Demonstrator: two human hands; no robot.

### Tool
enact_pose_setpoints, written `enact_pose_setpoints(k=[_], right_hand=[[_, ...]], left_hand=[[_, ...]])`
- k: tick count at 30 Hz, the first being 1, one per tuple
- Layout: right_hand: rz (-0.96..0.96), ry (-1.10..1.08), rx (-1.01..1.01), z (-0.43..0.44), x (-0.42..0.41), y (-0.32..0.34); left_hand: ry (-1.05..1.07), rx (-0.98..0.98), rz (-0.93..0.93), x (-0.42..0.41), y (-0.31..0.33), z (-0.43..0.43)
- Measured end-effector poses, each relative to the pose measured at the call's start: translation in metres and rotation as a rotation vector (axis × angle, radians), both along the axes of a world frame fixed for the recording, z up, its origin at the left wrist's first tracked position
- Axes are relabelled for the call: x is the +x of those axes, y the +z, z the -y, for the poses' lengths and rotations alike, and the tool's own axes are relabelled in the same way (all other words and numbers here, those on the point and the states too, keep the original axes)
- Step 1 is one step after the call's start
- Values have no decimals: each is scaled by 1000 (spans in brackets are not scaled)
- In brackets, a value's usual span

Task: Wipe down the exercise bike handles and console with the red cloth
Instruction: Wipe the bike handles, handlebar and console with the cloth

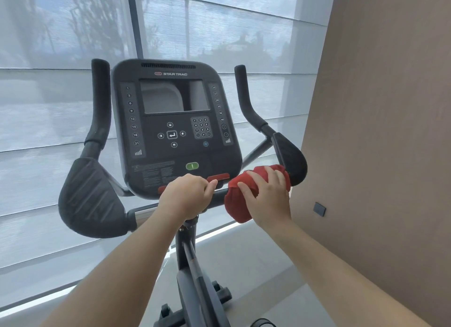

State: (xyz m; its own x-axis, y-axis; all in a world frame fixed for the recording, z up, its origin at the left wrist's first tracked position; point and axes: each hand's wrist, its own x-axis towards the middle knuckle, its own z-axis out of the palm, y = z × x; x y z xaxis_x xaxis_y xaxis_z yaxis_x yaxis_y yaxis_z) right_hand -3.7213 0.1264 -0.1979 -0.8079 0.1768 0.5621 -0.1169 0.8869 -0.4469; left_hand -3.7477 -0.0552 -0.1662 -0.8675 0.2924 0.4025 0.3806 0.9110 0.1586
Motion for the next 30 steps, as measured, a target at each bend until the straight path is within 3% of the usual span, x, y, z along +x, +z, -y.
enact_pose_setpoints(k=[3,5,9,11,15,19,25,30], right_hand=[[-77,188,50,-1,1,-1],[-19,275,113,-16,-3,6],[211,164,65,-51,-11,35],[254,184,162,-46,-12,38],[104,396,260,-22,-6,23],[77,484,192,-41,-6,15],[66,432,124,-99,-7,11],[38,433,60,-85,-3,7]], left_hand=[[-27,7,20,-2,0,1],[-39,4,40,-2,1,2],[-32,-15,28,2,3,0],[-31,-10,25,2,3,-1],[-11,-11,-2,1,2,-1],[7,-24,-21,4,1,0],[-19,-41,-44,3,-1,2],[-29,-32,-35,-1,0,0]])
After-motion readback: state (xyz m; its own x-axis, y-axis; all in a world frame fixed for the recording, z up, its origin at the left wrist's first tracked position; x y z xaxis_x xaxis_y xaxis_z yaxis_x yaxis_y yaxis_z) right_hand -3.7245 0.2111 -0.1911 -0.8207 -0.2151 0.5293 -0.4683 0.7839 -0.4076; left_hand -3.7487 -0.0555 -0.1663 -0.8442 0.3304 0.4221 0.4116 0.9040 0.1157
